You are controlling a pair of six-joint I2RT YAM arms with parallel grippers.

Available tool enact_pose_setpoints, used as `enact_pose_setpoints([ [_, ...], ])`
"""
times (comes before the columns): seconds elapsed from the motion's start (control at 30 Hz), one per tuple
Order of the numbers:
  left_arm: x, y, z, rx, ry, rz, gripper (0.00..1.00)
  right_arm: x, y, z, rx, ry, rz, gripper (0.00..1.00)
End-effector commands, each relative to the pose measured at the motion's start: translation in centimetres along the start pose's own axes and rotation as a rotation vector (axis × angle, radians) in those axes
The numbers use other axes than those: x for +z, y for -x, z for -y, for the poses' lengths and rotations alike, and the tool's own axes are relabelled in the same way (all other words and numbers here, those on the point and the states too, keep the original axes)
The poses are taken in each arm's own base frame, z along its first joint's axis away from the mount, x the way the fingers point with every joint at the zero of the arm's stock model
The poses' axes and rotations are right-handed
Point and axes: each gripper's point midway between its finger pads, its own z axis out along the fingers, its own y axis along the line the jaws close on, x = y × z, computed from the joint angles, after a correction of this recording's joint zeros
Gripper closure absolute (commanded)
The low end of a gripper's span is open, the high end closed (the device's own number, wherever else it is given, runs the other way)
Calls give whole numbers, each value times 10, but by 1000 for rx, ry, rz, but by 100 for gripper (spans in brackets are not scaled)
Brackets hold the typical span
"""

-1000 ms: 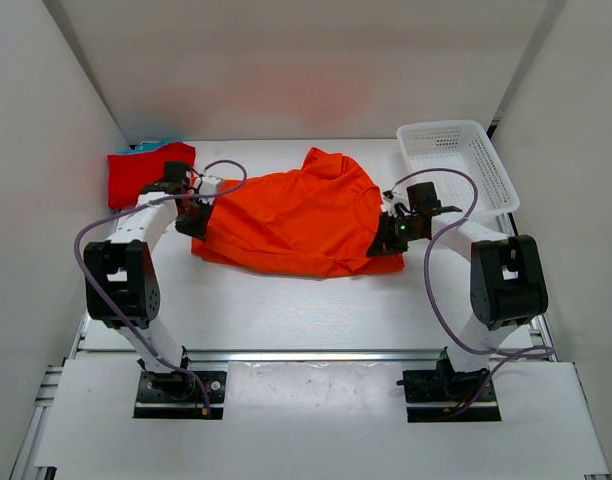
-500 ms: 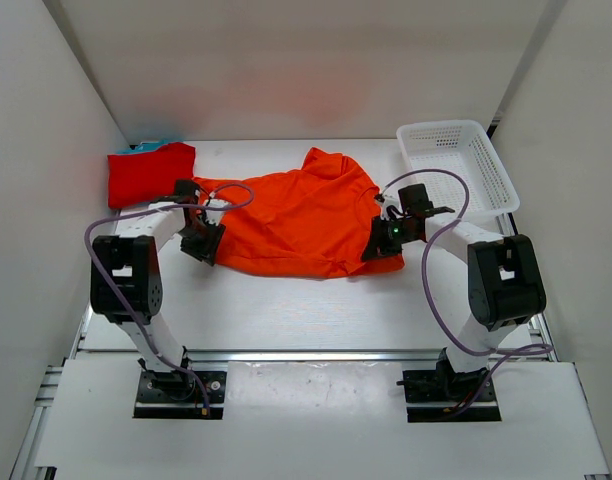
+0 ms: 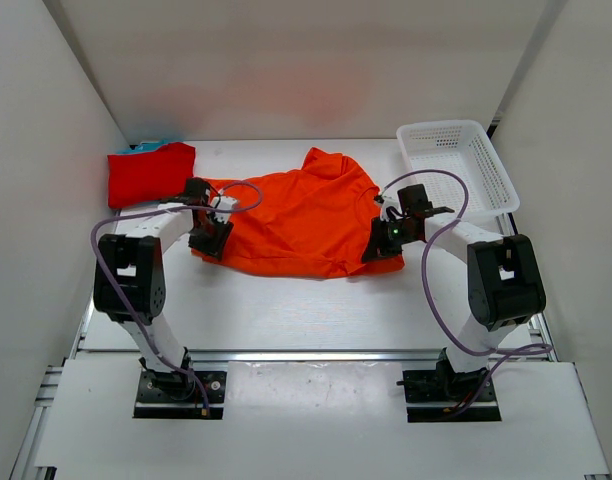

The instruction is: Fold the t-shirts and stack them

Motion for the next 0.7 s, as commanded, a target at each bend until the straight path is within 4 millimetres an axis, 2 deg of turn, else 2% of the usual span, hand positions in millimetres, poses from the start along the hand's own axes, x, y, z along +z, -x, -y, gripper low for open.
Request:
enact_pose_setpoints([
  [0.0, -2, 12, -10, -24, 19, 22, 52, -2, 2, 0, -19, -2, 1, 100],
  [0.1, -5, 20, -7, -22, 17, 46, 59, -1, -1, 1, -14, -6, -11, 100],
  [0.17, -8, 27, -4, -15, 11, 68, 74, -1, 1, 0, -22, -2, -7, 100],
  [0.2, -8, 28, -2, -11, 6, 72, 90, 0, 1, -2, -24, 0, -9, 100],
  [0.27, -12, 31, -4, -13, 7, 87, 99, -2, 4, -1, -28, -3, 0, 100],
  [0.3, -15, 32, -7, -20, 5, 94, 100, -3, 5, 0, -12, 0, 4, 100],
  [0.37, -25, 46, -16, -22, 10, 130, 100, -10, 29, 3, 1, -3, 59, 100],
  [0.4, -34, 62, -28, -37, 11, 164, 100, -23, 55, 11, 15, -24, 117, 100],
  [0.43, -54, 91, -42, -41, 31, 235, 100, -29, 69, 25, 44, -65, 134, 100],
  [0.47, -76, 120, -61, -54, 51, 296, 100, -46, 108, 33, 55, -106, 211, 100],
  [0.5, -75, 129, -64, -68, 32, 288, 100, -62, 149, 28, 44, -101, 288, 100],
  [0.53, -117, 165, -93, -109, 64, 416, 100, -79, 169, 36, 67, -129, 337, 100],
  [0.57, -126, 177, -102, -127, 56, 446, 100, -103, 208, 26, 47, -133, 431, 100],
  [0.6, -165, 206, -118, -143, 59, 574, 100, -135, 243, 14, 2, -141, 531, 100],
  [0.63, -205, 227, -125, -122, 87, 694, 100, -156, 260, 15, -14, -187, 598, 100],
  [0.67, -227, 231, -130, -110, 126, 743, 100, -190, 283, -2, -76, -222, 697, 100],
])
